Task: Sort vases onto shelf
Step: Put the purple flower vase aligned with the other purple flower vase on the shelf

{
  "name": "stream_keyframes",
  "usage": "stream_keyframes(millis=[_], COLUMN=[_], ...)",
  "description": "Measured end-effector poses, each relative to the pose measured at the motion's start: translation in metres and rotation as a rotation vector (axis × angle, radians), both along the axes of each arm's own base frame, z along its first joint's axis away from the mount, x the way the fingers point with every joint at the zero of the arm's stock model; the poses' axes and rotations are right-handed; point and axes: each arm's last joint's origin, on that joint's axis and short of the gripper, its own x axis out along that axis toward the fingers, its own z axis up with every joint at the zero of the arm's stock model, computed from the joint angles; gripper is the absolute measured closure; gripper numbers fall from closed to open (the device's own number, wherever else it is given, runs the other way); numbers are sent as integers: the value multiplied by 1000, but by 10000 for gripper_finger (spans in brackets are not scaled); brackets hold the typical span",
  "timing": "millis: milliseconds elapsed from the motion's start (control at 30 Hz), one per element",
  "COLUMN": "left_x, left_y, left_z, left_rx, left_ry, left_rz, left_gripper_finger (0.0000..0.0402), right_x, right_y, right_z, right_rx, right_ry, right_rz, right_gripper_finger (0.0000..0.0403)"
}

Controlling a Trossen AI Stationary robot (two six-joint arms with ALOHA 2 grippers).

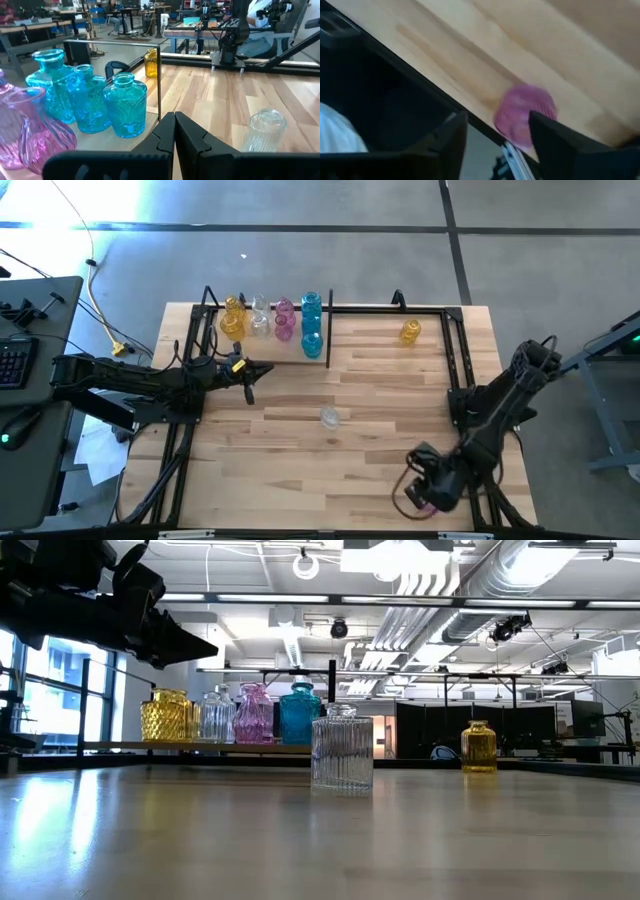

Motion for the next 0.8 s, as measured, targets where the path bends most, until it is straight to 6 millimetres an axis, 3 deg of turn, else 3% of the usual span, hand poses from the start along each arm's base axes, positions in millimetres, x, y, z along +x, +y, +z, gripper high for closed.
stream_keyframes(millis=[200, 400, 800], left_x=[0, 0, 0], left_y=[0, 1, 1], left_z=[1, 4, 3], left_rx=[45, 55, 55], left_ry=[2, -18, -17], left_rz=[5, 8, 8], left_gripper_finger=[401, 401, 402], right_x=[-10, -6, -3], right_y=[25, 35, 48], right_z=[-22, -33, -48], right_rx=[-25, -115, -117], right_ry=[129, 236, 281], right_rz=[50, 83, 102], right_gripper_finger=[165, 162, 178])
